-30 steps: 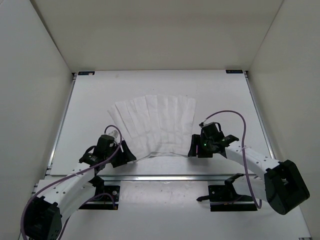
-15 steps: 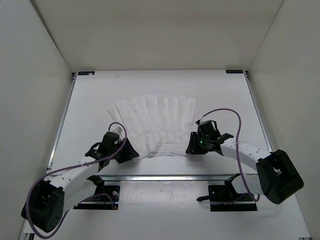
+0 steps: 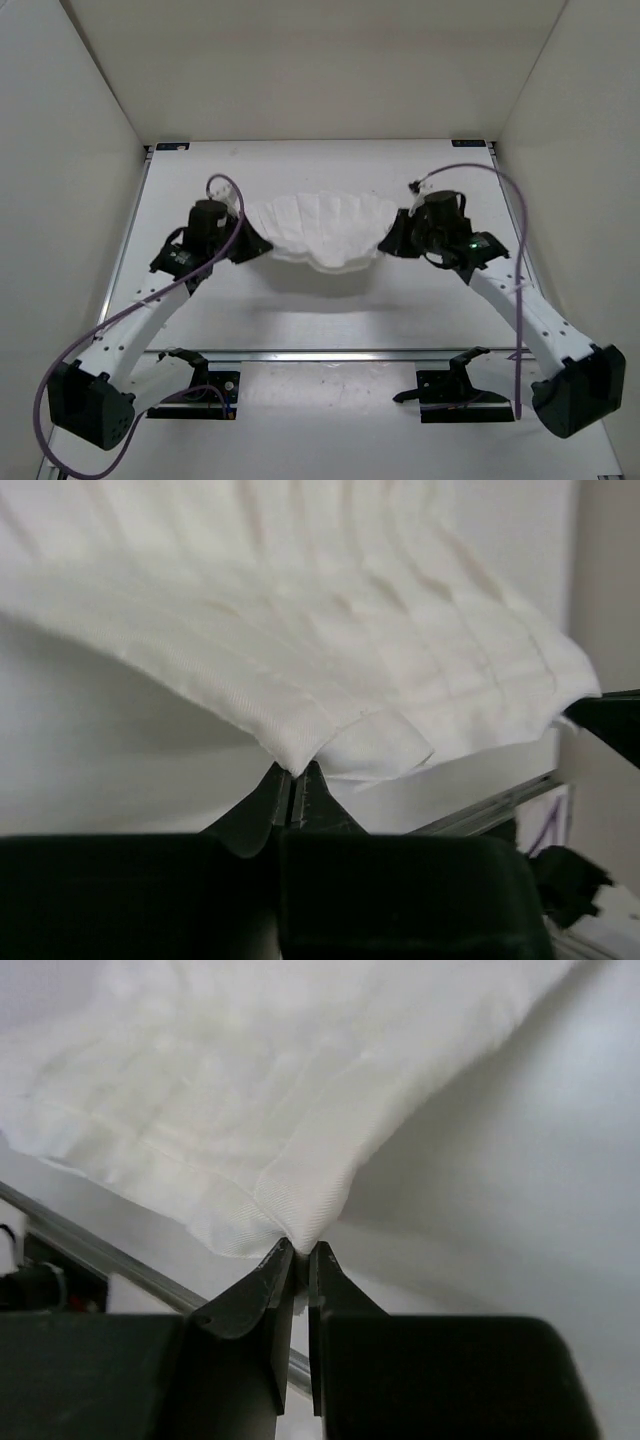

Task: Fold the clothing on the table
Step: Fold the skirt

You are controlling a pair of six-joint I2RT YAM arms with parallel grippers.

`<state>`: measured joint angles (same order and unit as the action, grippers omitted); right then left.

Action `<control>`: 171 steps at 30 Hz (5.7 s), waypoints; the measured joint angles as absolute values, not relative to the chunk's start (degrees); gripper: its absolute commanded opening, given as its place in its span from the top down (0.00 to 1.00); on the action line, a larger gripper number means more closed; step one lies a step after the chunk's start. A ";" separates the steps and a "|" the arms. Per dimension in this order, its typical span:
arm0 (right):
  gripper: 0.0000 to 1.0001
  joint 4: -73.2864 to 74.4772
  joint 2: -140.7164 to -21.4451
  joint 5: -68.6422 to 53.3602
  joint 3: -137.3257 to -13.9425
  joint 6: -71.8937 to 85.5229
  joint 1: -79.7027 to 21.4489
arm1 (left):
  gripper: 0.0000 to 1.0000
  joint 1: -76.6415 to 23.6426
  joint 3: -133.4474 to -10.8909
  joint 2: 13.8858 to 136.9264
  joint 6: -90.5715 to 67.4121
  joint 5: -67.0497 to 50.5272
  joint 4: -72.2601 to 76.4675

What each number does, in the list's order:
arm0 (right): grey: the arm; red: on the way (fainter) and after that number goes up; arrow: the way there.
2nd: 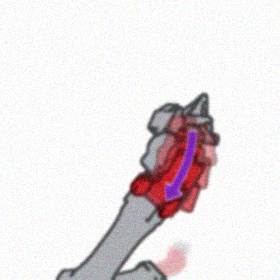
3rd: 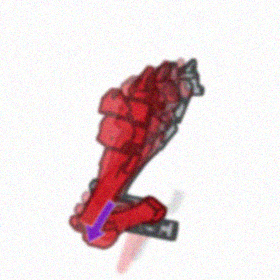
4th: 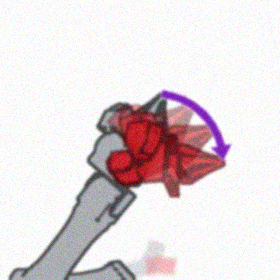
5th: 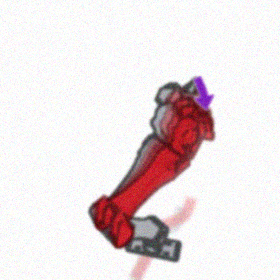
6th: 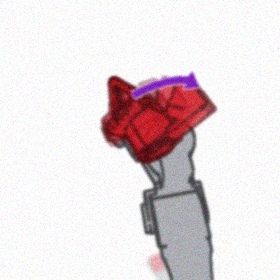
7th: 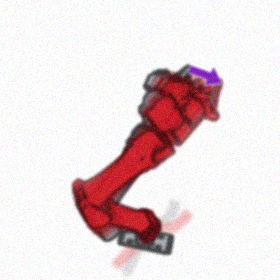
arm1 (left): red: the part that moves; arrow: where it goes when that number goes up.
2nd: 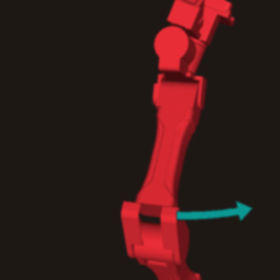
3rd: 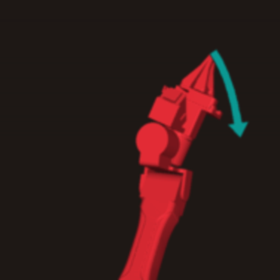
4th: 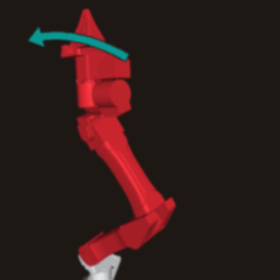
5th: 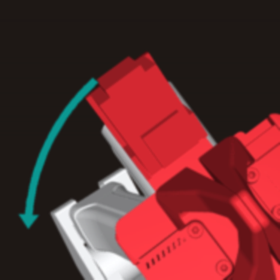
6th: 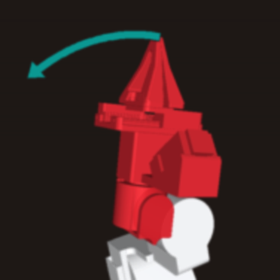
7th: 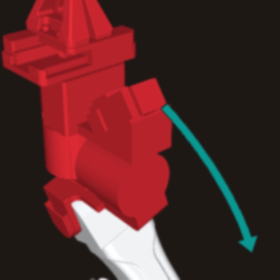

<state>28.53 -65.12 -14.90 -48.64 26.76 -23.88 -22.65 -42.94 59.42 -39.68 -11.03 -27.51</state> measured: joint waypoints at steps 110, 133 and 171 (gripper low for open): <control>1.00 37.95 -75.24 -24.01 -81.60 20.73 -9.08 | 1.00 -10.85 -80.44 79.83 -32.75 -24.40 -32.56; 1.00 43.00 -49.21 -24.80 -36.16 27.38 -13.72 | 1.00 -20.27 -26.85 46.24 -40.14 -25.39 -29.32; 0.38 36.27 -94.94 -16.47 -74.43 23.35 -5.43 | 0.30 -5.02 -58.54 93.32 -41.63 -28.88 -14.94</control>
